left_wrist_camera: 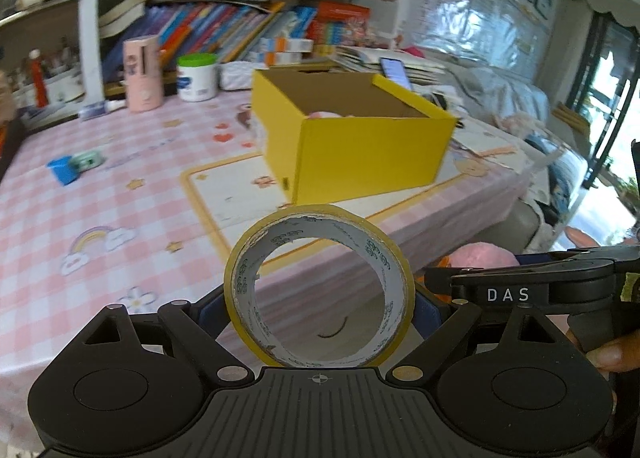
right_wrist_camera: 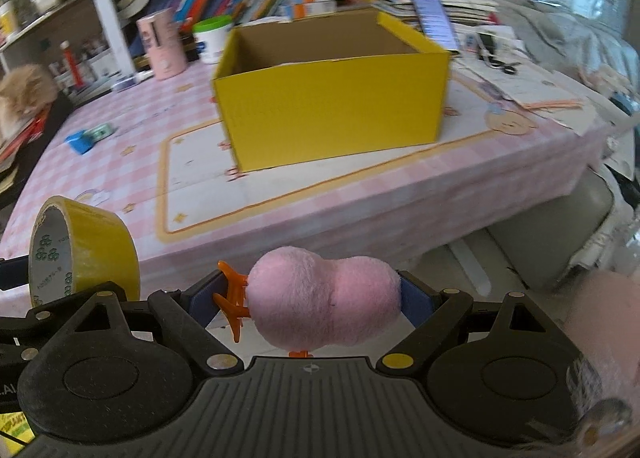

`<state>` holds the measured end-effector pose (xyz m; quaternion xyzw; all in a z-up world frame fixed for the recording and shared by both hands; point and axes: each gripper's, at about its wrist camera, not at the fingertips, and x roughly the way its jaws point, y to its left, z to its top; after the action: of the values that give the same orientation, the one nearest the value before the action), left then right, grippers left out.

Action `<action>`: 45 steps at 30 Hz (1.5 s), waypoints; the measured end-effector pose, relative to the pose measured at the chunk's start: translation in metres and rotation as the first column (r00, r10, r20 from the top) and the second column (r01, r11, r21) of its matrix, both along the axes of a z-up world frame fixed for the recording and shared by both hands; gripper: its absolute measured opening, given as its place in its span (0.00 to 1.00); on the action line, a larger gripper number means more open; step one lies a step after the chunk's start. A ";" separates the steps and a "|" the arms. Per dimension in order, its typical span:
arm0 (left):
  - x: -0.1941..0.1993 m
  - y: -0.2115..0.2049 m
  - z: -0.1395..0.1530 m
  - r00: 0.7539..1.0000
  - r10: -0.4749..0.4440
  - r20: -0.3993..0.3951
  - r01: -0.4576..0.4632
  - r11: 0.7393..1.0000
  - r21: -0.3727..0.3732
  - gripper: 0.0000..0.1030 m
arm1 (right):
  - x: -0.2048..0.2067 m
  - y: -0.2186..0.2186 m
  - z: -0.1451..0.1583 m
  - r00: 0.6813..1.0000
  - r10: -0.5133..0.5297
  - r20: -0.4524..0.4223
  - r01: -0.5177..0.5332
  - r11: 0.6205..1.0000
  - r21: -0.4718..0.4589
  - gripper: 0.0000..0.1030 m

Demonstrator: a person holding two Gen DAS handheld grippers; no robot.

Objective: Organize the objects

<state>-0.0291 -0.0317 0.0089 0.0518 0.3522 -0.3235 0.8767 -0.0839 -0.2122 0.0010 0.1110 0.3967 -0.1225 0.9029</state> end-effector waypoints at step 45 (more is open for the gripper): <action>0.083 -0.130 0.049 0.972 0.102 0.213 -0.089 0.994 -0.066 0.88 | 0.111 -0.147 0.060 0.972 0.065 0.225 -0.048 0.996 -0.081 0.86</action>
<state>0.0539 -0.1620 0.0578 0.0451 0.2479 -0.2831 0.9254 0.0272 -0.3592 0.0607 0.0788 0.2889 -0.0982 0.9491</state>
